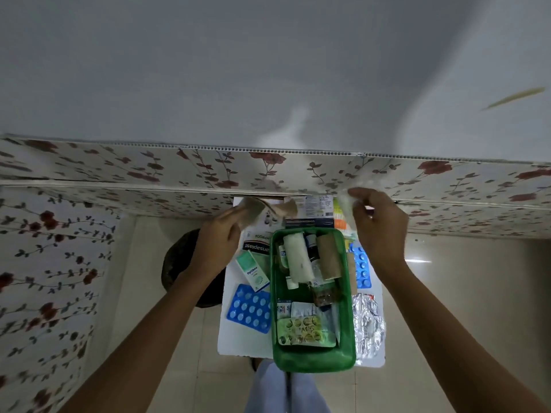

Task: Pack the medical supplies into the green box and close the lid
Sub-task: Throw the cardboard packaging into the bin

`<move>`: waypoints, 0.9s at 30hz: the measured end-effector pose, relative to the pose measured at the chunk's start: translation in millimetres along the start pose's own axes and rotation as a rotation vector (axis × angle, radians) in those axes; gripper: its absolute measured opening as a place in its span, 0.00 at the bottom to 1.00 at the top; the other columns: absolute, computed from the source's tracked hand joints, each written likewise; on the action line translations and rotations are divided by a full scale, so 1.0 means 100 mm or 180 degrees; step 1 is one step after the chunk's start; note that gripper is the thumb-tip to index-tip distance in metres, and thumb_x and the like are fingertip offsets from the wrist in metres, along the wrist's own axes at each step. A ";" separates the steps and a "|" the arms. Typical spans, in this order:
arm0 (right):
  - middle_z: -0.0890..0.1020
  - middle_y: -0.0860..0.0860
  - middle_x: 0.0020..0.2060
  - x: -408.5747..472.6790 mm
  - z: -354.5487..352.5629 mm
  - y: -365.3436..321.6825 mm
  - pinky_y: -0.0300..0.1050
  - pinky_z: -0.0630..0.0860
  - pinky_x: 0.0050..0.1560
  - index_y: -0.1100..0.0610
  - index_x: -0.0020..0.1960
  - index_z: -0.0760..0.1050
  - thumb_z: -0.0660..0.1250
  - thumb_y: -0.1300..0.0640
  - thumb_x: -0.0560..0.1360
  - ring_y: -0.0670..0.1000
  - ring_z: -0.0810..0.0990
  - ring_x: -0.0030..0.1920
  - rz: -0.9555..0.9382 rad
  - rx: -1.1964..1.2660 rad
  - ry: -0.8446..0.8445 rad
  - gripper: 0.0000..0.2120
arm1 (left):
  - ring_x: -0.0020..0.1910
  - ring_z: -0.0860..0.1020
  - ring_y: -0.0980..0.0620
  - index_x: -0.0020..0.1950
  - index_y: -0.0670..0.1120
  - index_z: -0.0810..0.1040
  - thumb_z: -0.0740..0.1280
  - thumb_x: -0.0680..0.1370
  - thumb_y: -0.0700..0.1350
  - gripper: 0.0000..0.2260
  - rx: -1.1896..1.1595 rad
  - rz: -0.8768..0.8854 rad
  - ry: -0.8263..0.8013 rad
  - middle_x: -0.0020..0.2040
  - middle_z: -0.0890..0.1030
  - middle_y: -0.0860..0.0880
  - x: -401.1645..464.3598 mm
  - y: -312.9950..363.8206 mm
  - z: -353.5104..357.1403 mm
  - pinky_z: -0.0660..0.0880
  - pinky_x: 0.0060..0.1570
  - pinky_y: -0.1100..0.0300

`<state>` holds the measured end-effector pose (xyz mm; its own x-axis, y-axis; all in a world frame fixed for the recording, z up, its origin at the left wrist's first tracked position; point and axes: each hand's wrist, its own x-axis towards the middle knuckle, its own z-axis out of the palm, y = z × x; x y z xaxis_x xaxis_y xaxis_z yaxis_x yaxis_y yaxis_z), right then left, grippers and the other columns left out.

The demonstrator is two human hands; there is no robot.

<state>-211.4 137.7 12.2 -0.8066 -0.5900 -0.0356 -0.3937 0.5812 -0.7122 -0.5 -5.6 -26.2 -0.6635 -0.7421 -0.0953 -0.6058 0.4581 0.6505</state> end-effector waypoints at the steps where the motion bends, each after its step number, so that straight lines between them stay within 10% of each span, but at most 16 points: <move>1: 0.83 0.55 0.48 -0.06 -0.03 -0.13 0.38 0.75 0.47 0.58 0.51 0.80 0.63 0.68 0.73 0.52 0.80 0.42 -0.0154 0.0090 0.0024 0.11 | 0.41 0.81 0.50 0.63 0.40 0.76 0.59 0.75 0.30 0.18 -0.0135 -0.0154 0.0201 0.54 0.82 0.39 -0.03 0.00 -0.07 0.71 0.44 0.67; 4: 0.81 0.50 0.42 -0.27 0.00 -0.55 0.28 0.70 0.39 0.53 0.50 0.77 0.66 0.69 0.71 0.45 0.78 0.37 -0.0342 0.0411 -0.0218 0.13 | 0.26 0.71 0.59 0.58 0.42 0.79 0.60 0.75 0.32 0.15 -0.0570 -0.0559 0.0518 0.29 0.77 0.47 -0.19 -0.05 -0.27 0.65 0.28 0.72; 12: 0.81 0.49 0.39 -0.68 0.99 -1.33 0.22 0.69 0.38 0.58 0.55 0.76 0.70 0.62 0.70 0.45 0.77 0.38 -0.0578 0.0679 -0.1384 0.14 | 0.54 0.80 0.49 0.65 0.50 0.69 0.62 0.76 0.35 0.19 -0.1807 -0.1565 0.0810 0.55 0.81 0.43 -0.87 -0.64 -0.80 0.76 0.53 0.60; 18: 0.78 0.63 0.52 -1.19 2.39 -1.35 0.54 0.75 0.48 0.59 0.38 0.81 0.72 0.59 0.63 0.66 0.75 0.52 -0.1310 -0.0322 -0.1604 0.05 | 0.54 0.79 0.44 0.60 0.43 0.75 0.60 0.77 0.32 0.14 -0.2060 -0.1850 0.0140 0.56 0.81 0.41 -1.36 -1.55 -0.88 0.74 0.55 0.53; 22: 0.84 0.60 0.38 -1.29 3.08 -1.23 0.39 0.75 0.34 0.61 0.32 0.80 0.73 0.63 0.61 0.57 0.83 0.38 -0.1627 -0.0338 -0.2097 0.03 | 0.55 0.79 0.43 0.61 0.41 0.75 0.61 0.76 0.32 0.15 -0.1913 -0.2228 -0.0181 0.56 0.81 0.40 -1.48 -2.23 -0.74 0.74 0.53 0.56; 27: 0.82 0.63 0.41 -1.17 3.82 -0.87 0.45 0.72 0.34 0.65 0.53 0.75 0.59 0.67 0.73 0.62 0.80 0.41 -0.1129 -0.1253 -0.2165 0.10 | 0.54 0.75 0.48 0.63 0.46 0.73 0.62 0.75 0.35 0.17 -0.1872 -0.2953 0.0109 0.56 0.77 0.46 -1.38 -2.84 -0.40 0.71 0.52 0.58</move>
<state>85.6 -58.3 -189.5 -0.2171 -0.9078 -0.3589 -0.7980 0.3768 -0.4704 280.9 -53.0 -168.1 -0.0403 -0.6950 -0.7179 -0.5530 -0.5829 0.5953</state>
